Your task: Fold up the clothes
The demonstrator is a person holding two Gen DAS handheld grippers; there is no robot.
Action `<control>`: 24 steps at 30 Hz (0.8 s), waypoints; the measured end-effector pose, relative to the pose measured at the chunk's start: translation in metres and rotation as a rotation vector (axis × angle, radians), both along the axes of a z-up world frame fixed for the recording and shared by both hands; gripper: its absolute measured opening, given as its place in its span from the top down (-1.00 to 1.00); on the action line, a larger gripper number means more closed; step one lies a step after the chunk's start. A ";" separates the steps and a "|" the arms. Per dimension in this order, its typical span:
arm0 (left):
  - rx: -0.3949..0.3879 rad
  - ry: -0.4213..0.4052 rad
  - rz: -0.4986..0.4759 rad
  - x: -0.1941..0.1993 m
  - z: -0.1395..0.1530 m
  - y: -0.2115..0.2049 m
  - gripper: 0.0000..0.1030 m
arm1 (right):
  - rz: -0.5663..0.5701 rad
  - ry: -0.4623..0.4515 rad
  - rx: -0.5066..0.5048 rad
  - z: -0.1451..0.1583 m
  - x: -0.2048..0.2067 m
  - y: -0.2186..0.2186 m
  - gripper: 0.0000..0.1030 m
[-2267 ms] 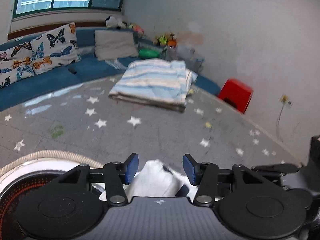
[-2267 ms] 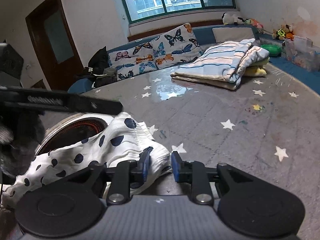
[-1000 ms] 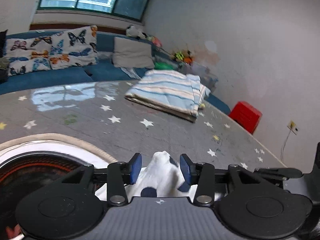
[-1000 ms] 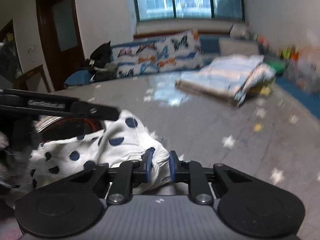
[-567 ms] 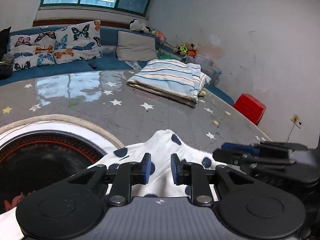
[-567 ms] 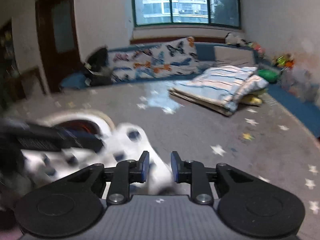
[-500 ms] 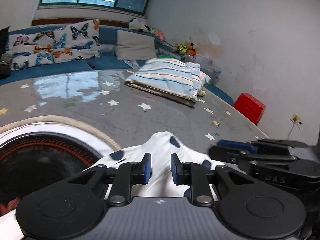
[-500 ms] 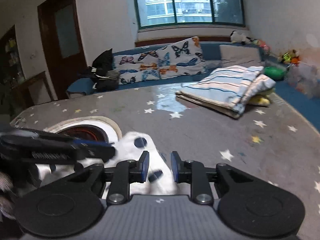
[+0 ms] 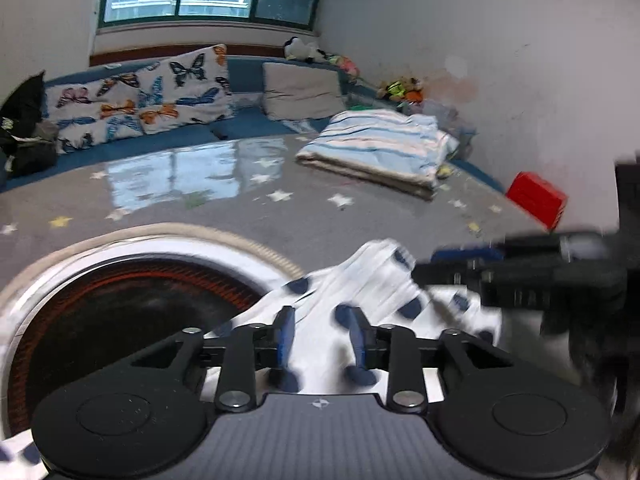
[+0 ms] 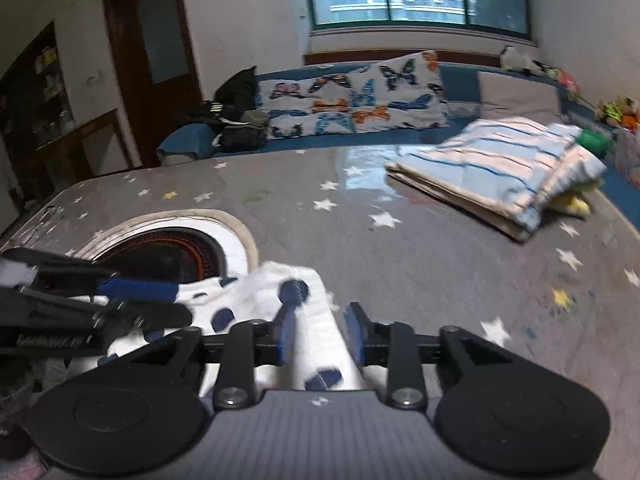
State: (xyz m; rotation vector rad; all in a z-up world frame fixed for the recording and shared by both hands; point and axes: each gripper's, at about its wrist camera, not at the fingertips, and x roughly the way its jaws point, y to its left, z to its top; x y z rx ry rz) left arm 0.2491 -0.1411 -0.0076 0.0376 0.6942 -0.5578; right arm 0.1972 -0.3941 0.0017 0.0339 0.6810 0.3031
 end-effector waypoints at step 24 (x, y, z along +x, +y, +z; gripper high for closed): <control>-0.003 0.029 0.184 -0.034 0.011 0.068 0.91 | 0.115 0.045 -0.017 -0.020 0.011 0.015 0.03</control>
